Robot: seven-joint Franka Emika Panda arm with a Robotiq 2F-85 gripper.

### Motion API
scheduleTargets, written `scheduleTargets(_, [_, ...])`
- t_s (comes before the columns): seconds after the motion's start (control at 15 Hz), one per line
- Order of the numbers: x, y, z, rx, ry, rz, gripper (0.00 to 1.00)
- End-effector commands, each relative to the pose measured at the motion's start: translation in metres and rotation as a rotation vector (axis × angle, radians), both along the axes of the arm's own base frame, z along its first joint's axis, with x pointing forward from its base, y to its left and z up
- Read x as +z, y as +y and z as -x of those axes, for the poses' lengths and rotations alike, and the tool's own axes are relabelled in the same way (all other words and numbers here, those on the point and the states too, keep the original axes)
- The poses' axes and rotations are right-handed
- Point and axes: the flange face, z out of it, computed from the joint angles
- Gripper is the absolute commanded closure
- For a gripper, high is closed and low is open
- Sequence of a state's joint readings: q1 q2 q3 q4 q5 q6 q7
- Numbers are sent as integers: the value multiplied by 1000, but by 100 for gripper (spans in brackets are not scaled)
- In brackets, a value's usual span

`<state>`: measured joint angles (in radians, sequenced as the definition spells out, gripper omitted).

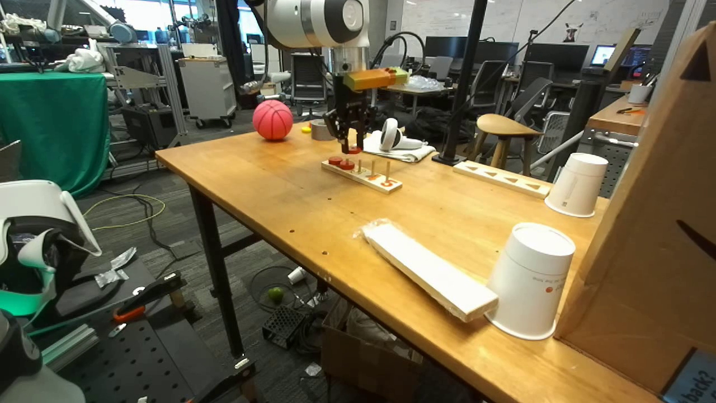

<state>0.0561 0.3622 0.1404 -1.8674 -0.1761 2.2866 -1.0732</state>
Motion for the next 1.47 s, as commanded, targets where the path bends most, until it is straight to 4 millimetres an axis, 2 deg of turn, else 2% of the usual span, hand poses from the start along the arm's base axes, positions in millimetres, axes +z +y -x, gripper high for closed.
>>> scheduleTargets(0.0, [41,-19,-14,-68,-74,53,83])
scheduleTargets(0.2, [52,-50,-19,-155,-97,105,83])
scheduleTargets(0.53, [47,-83,-19,-264,-75,151,83])
scheduleTargets(1.0, [32,-100,-10,-353,1,149,83])
scheduleTargets(1.4, [17,-109,-10,-385,39,106,83])
